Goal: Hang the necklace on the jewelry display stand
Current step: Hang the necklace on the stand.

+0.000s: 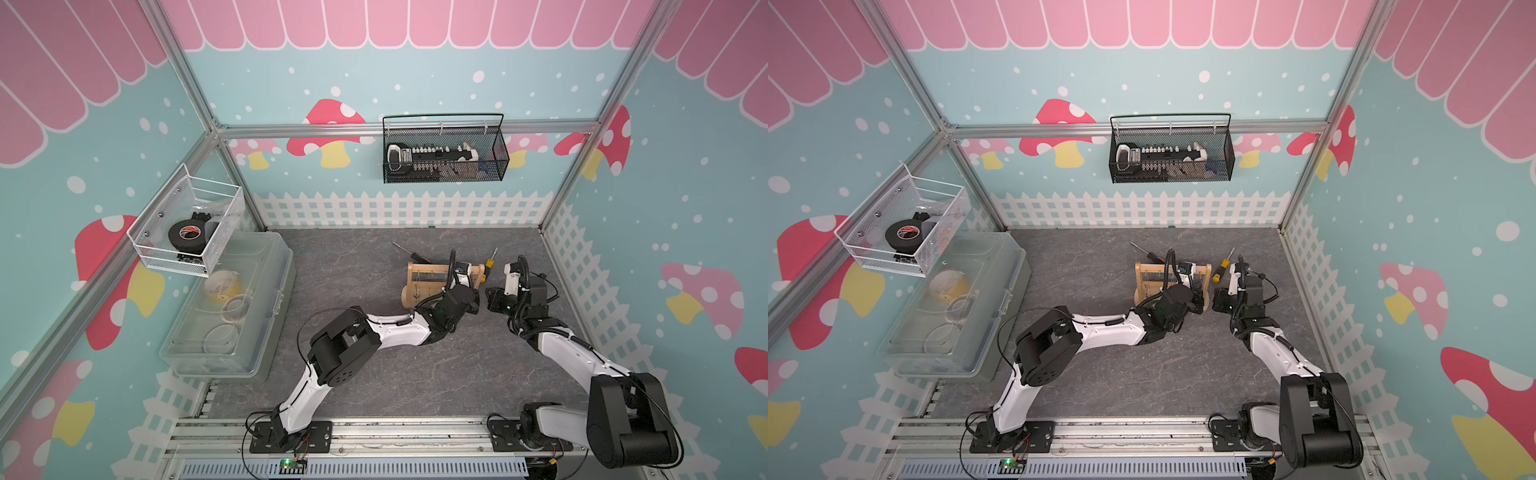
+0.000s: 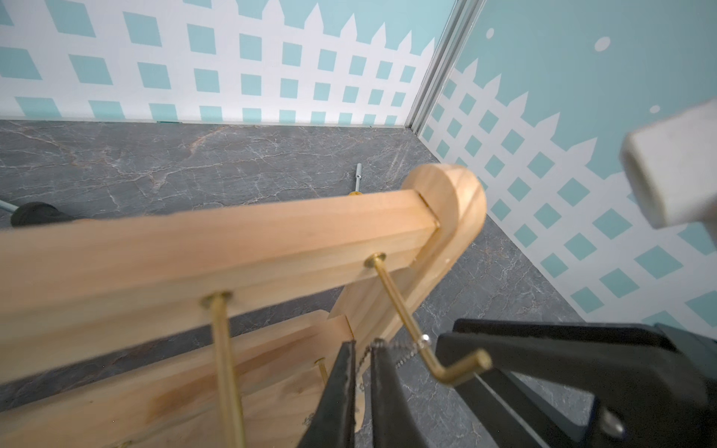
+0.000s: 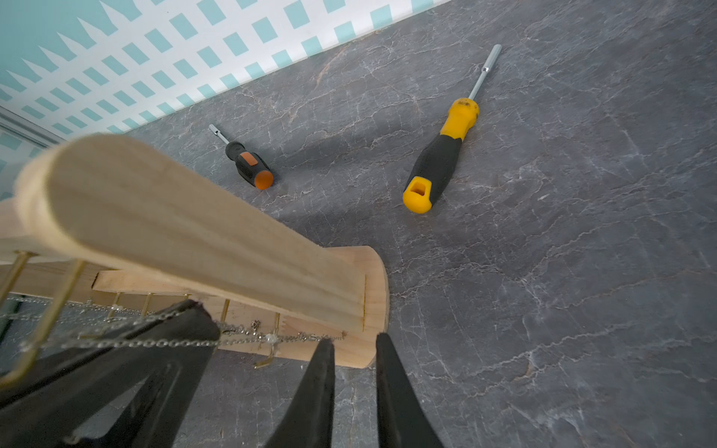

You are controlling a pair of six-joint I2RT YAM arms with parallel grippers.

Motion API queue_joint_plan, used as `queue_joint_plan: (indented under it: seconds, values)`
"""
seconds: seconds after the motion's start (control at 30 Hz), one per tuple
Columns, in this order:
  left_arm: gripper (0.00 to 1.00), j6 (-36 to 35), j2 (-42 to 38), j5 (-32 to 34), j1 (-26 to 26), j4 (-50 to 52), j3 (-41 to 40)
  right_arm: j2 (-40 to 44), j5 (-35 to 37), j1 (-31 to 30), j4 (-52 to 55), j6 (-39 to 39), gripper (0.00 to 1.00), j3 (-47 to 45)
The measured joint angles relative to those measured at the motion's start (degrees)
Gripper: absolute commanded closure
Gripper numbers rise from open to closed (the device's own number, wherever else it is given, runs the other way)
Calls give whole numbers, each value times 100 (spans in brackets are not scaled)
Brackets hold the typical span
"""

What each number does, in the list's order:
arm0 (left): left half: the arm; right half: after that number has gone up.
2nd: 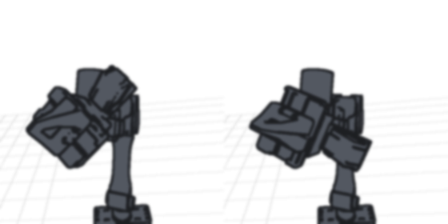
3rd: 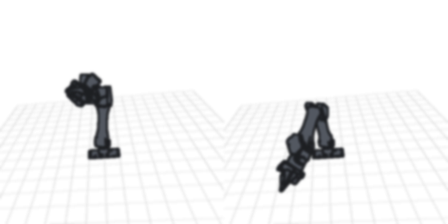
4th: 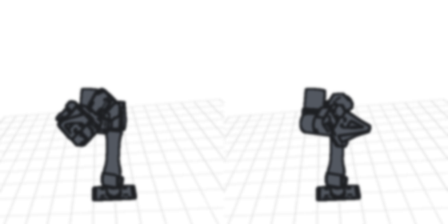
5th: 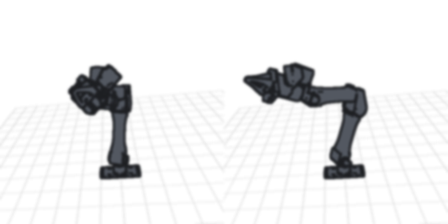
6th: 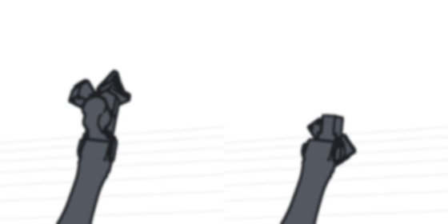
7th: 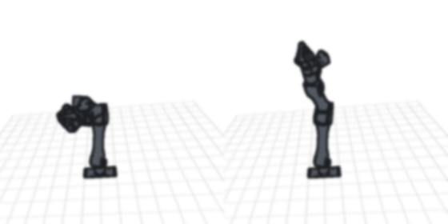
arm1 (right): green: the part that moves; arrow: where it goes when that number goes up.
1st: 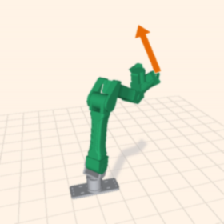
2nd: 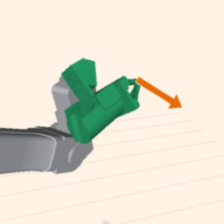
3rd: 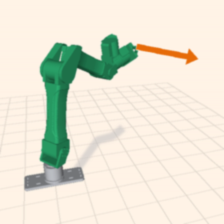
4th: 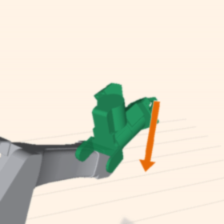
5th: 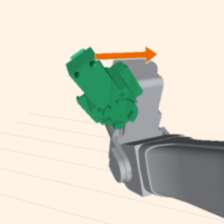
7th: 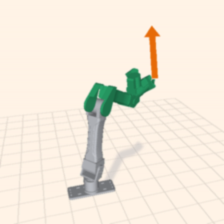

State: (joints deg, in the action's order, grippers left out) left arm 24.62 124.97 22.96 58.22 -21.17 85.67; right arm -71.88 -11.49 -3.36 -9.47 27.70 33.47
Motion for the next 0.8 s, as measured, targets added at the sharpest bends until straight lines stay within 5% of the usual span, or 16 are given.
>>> queue_joint_plan:
  seconds: [0.13,0.8]
  values:
    - [100,-22,31,4,0,44,22,2,0,0,0,-2,80,0]
    - [100,70,-227,-367,9,-59,-557,2,-2,0,-2,0,80,0]
